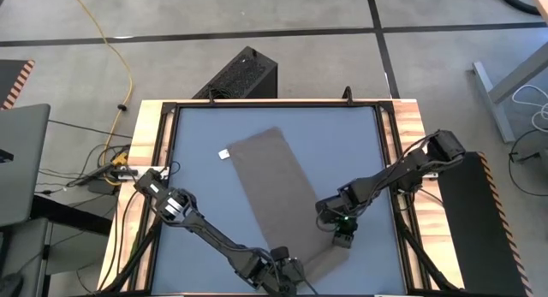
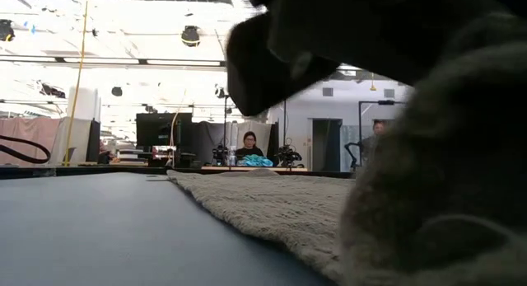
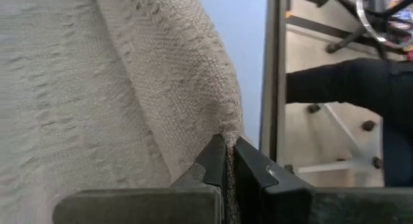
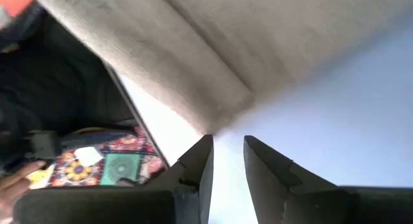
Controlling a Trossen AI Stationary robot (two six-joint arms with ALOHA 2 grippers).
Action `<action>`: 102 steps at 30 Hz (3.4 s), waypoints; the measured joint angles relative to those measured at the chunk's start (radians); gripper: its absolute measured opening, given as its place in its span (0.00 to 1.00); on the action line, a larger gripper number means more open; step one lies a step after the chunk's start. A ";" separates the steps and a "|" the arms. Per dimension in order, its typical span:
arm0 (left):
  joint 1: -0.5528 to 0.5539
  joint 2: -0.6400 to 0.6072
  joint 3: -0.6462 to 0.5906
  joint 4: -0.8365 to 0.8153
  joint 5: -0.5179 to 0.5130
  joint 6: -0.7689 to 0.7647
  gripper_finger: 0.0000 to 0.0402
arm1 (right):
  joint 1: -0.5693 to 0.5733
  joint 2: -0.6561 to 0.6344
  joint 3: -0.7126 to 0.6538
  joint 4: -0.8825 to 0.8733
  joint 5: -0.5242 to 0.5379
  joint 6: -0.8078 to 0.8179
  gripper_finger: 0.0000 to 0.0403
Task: Roll towel into tight, uniform cylinder
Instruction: Roll the gray towel
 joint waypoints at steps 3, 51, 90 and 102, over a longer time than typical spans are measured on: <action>0.008 0.000 -0.033 0.052 0.012 0.029 0.00 | -0.003 -0.055 0.000 -0.073 0.063 -0.051 0.28; 0.039 -0.111 -0.067 -0.104 0.111 0.108 0.00 | -0.868 -0.182 -0.036 0.238 0.582 -0.511 0.05; 0.221 -0.362 -0.892 0.798 0.303 0.182 0.00 | 0.270 -0.307 -0.098 0.169 0.831 -0.285 0.16; 0.221 -0.362 -0.892 0.797 0.326 0.278 0.00 | 0.045 -0.225 -0.071 0.136 0.506 -0.373 0.46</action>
